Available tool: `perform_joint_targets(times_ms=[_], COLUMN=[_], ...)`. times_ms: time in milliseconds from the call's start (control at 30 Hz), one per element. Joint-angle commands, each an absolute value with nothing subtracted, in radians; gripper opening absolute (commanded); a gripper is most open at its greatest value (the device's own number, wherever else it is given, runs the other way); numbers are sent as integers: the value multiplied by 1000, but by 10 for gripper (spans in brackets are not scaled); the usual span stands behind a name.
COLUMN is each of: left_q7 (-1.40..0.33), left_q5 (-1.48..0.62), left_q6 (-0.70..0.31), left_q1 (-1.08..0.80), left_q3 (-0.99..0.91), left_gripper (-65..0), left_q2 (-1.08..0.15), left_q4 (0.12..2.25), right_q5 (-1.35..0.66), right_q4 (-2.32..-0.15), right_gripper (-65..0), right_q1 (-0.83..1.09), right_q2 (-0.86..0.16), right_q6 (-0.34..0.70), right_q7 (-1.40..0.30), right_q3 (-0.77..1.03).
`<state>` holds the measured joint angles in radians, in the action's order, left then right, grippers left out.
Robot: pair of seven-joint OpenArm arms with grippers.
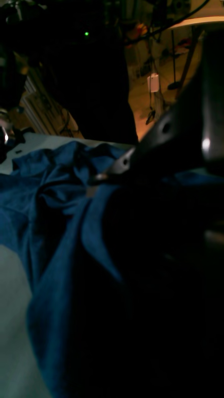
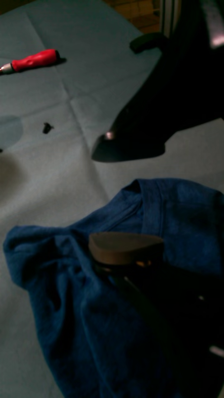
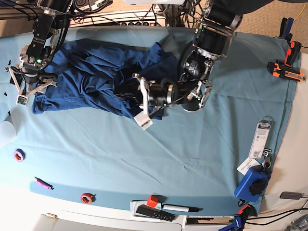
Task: Layout the t-shirt on the table in an organized manner, then fold the t-shirt properly
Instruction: 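Fold the held shirt end with the left gripper toward the right gripper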
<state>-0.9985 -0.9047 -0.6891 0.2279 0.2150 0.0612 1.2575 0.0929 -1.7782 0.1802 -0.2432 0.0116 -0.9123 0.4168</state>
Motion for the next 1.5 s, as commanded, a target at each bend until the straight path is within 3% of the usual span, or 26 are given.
perform_joint_targets(times_ms=[0, 200, 333, 433, 667, 967, 1133, 1200, 1333, 1467], left_q7=[-958, -889, -889, -890, -890, -890, -920, -956, -1065, -1177], left_q5=[-925, -863, -867, -867, -866, -867, -918, -951, -966, -976], left_q6=[-698, -698, -698, -698, -698, -698, -698, -698, -698, -698], left_q1=[252, 253, 252, 252, 252, 253, 281, 298, 305, 305], left_q3=[214, 214, 214, 214, 228, 454, 472, 444, 299, 146], left_gripper=[-650, -650, -394, -347, -347, -347, -358, -407, -650, -650], left_q2=[72, 72, 72, 83, 137, 141, 139, 133, 130, 89], left_q4=[1274, 1274, 1274, 1274, 1274, 1274, 1294, 1337, 1485, 1622], right_q5=[101, 93, 94, 93, 93, 94, 94, 94, 94, 94], right_q4=[-1792, -1791, -1792, -1792, -1792, -1792, -1791, -1791, -1791, -1791], right_gripper=[-299, -299, -299, -299, -299, -299, -299, -299, -299, -299], right_q1=[171, 171, 171, 171, 171, 171, 171, 171, 171, 171], right_q2=[-258, -258, -258, -258, -258, -258, -258, -258, -258, -258], right_q6=[6, 6, 6, 6, 6, 7, 7, 7, 7, 7], right_q7=[-892, -899, -899, -900, -902, -905, -905, -905, -905, -905], right_q3=[423, 423, 423, 423, 423, 423, 423, 423, 423, 423])
